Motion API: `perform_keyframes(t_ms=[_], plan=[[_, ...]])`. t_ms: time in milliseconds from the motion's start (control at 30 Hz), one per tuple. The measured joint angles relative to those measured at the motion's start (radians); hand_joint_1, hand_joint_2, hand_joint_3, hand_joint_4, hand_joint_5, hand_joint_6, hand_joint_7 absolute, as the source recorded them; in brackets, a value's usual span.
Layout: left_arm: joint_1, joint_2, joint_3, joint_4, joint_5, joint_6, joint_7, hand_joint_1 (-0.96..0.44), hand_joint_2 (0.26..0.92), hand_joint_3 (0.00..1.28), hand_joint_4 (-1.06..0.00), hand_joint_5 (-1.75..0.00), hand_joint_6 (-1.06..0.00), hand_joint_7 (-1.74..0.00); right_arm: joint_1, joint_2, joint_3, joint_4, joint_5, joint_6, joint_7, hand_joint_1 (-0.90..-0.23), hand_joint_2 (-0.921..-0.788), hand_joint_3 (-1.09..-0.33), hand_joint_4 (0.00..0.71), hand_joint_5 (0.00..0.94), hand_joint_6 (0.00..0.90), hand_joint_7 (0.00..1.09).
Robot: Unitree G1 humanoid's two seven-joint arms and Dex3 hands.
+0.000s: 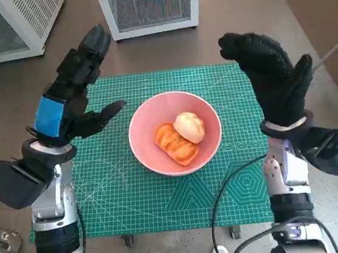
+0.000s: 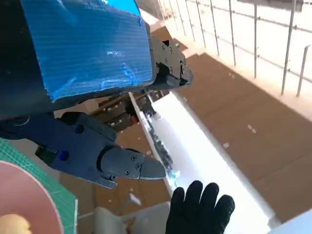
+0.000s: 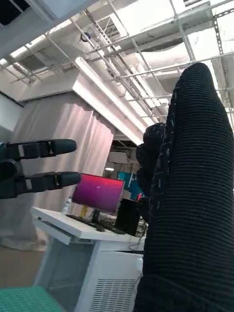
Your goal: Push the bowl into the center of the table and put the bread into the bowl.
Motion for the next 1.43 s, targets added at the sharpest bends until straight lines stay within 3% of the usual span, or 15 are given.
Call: perform_keyframes(t_ms=[333,767,1433], plan=[[0.0,-0.034,-0.006,0.0,-0.045,0.0,0.018,-0.63,0.921,0.25,-0.26,-0.03,-0.34,-0.08,-0.037,-0.004,0.0,0.001,-0.036,0.0,-0.037,-0.622,-0.921,-0.663,0.263,0.011,0.338,0.03],[-0.023,-0.04,-0.03,0.002,-0.031,0.011,0.075,-0.6,0.921,0.26,-0.28,-0.02,-0.33,-0.07,-0.07,-0.011,0.003,0.021,-0.067,-0.004,-0.063,-0.652,-0.921,-0.655,0.261,0.006,0.334,0.03],[-0.055,-0.038,-0.045,0.001,-0.032,0.035,0.094,-0.58,0.921,0.26,-0.3,-0.02,-0.3,-0.06,-0.093,-0.036,0.005,0.038,-0.087,-0.004,-0.078,-0.655,-0.921,-0.648,0.257,0.002,0.334,0.04]])
